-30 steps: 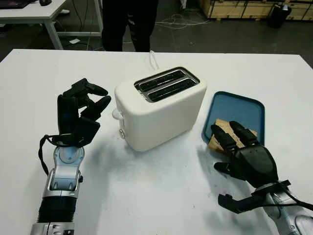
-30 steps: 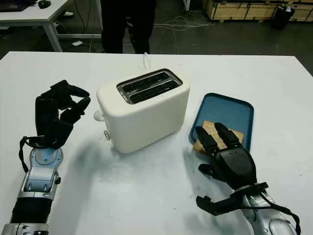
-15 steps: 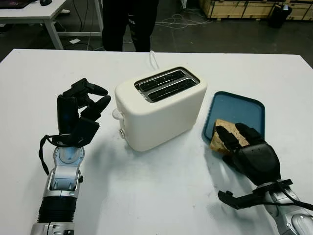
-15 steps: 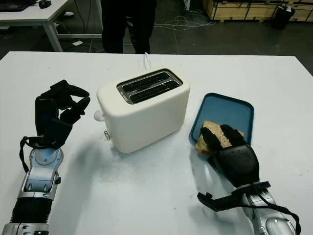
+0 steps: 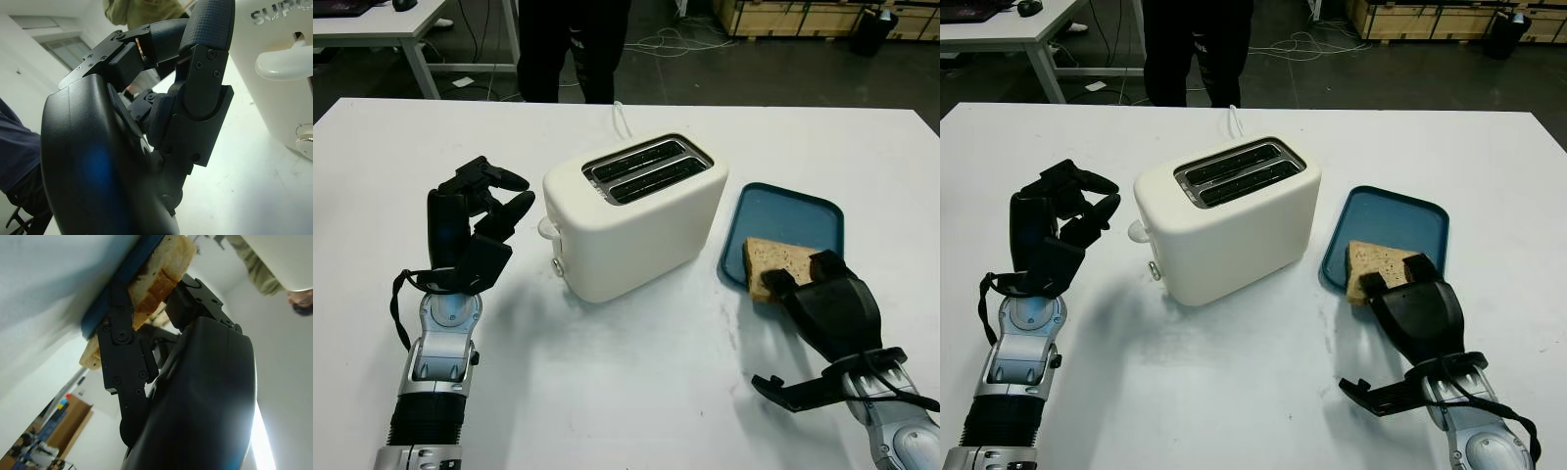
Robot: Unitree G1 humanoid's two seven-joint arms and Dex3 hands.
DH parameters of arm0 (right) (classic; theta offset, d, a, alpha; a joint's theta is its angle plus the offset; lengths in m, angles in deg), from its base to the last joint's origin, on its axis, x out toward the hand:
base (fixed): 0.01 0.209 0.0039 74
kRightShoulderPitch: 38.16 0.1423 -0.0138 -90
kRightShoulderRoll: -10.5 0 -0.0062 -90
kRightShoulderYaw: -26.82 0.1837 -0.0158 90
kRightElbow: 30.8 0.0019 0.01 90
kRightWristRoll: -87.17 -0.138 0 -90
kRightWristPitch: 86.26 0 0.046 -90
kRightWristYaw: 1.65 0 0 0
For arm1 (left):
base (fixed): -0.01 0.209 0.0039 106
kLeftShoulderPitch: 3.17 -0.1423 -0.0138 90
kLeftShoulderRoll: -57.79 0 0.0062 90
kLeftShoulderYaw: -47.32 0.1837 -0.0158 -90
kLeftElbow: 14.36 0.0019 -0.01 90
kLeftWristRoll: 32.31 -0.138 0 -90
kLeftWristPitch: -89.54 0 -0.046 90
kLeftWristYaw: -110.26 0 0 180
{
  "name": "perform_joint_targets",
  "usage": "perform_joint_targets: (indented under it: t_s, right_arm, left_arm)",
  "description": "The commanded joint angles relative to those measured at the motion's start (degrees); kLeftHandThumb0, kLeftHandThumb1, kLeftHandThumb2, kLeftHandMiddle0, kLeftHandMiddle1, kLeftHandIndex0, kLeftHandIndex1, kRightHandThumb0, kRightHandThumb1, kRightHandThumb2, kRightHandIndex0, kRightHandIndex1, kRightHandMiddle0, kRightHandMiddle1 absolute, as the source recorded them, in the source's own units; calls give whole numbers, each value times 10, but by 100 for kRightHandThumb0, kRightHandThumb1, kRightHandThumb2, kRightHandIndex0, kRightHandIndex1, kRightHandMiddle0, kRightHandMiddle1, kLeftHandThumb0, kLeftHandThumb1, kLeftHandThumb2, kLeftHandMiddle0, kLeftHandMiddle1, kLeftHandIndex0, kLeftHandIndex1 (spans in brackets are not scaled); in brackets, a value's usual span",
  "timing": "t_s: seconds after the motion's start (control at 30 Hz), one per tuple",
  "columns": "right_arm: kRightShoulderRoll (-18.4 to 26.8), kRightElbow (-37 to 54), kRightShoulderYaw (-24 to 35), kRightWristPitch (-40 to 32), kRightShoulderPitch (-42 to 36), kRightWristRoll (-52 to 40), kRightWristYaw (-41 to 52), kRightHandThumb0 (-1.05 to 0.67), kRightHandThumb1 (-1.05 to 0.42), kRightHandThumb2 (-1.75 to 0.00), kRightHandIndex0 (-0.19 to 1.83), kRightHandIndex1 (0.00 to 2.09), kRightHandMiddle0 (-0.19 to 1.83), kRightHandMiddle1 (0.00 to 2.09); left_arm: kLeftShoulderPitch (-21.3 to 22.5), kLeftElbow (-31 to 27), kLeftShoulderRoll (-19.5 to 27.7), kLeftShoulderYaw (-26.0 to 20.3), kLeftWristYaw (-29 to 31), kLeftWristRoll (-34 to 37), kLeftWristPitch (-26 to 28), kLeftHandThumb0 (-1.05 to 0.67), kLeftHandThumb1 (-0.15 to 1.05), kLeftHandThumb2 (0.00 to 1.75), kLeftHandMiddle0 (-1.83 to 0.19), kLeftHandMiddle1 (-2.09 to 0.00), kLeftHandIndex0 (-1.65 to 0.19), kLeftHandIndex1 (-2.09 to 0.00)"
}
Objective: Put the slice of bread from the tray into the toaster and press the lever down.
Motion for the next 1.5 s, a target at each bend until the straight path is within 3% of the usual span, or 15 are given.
perform_joint_targets:
  t_s: [0.0, 0.2, 0.23, 0.33, 0.53, 0.83, 0.97, 1.07, 1.17, 1.27, 1.47]
  right_arm:
    - [8, 14, 4, 1, -3, -11, 7, -45, -92, -29, 105, 174, 51, 110]
    - [15, -1, 5, 15, -4, -33, -36, -41, -92, -51, 95, 175, 35, 136]
    - [16, -2, 6, 17, -3, -39, -39, -41, -92, -57, 97, 175, 30, 154]
    - [21, -19, 9, 25, 6, -37, -102, -40, -92, -55, 99, 175, 29, 172]
    - [29, -95, 51, 80, 75, -109, -281, -36, -92, -53, 73, 175, 23, 174]
    - [85, -203, 71, 148, 226, -188, -316, -41, -92, -48, 53, 175, 21, 175]
    - [113, -267, 59, 186, 309, -192, -345, -40, -92, -27, 51, 175, 25, 175]
    - [129, -311, 51, 234, 380, -222, -330, -38, -92, -12, 51, 175, 33, 175]
    - [144, -366, 36, 295, 453, -256, -302, -39, -92, -16, 54, 175, 36, 175]
    - [155, -437, 12, 359, 541, -282, -257, -42, -92, -23, 60, 175, 51, 159]
    - [142, -507, -8, 436, 686, -396, -65, -43, -92, -26, 74, 175, 64, 153]
  left_arm:
    - [-5, -4, 2, -2, -7, -6, -6, -90, 92, 13, -100, -147, -81, -111]
    - [-6, 1, 1, -1, -10, -5, -12, -91, 92, 13, -100, -148, -81, -111]
    - [-6, 1, 2, -1, -10, -5, -12, -91, 92, 14, -100, -149, -80, -111]
    - [-5, 4, 5, 0, -10, -7, -17, -91, 92, 15, -100, -149, -80, -111]
    - [-5, 6, 2, 0, -9, -5, -19, -92, 92, 14, -100, -149, -80, -111]
    - [-6, 0, -2, 1, -15, -14, -9, -93, 92, 15, -101, -150, -80, -111]
    - [-4, 1, -3, 1, -15, -13, -11, -92, 92, 14, -101, -149, -80, -111]
    - [-2, 0, -5, 1, -11, -8, -8, -91, 92, 13, -102, -150, -81, -111]
    - [-2, -2, -3, 2, -12, -13, -6, -93, 92, 15, -102, -150, -81, -111]
    - [0, -1, -4, 1, -11, -10, -8, -93, 92, 15, -103, -150, -82, -110]
    - [0, 1, -3, 1, -10, -7, -15, -92, 92, 13, -101, -150, -81, -110]
